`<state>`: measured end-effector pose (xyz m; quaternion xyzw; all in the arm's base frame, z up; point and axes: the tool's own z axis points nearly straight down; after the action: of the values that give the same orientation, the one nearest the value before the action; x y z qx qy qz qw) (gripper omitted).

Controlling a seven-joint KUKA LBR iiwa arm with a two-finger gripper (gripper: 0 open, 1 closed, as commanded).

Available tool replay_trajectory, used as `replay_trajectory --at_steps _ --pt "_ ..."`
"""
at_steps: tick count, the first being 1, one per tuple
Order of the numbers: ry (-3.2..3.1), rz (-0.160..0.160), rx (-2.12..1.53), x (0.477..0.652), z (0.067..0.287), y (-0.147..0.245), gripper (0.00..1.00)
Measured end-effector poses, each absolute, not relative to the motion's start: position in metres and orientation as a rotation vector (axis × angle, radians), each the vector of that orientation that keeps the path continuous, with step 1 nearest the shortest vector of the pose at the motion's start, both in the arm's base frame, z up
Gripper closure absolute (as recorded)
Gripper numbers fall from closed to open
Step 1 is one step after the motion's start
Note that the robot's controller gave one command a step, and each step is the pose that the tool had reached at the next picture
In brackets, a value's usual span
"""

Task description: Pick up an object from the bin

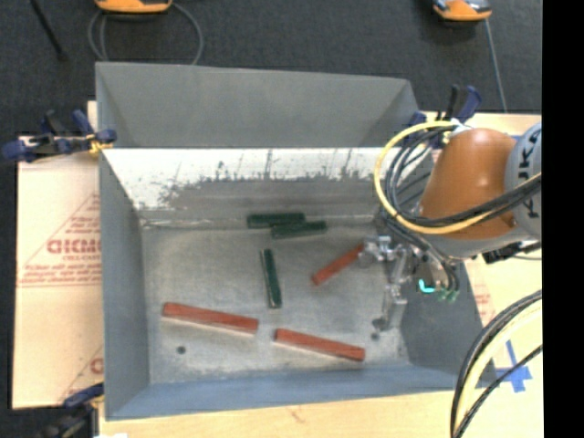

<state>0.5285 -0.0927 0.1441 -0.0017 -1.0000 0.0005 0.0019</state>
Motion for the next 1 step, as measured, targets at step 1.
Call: replay_trajectory --at_steps 1 --pt "-3.147 0.004 0.128 0.6504 0.0872 -0.0987 0.0"
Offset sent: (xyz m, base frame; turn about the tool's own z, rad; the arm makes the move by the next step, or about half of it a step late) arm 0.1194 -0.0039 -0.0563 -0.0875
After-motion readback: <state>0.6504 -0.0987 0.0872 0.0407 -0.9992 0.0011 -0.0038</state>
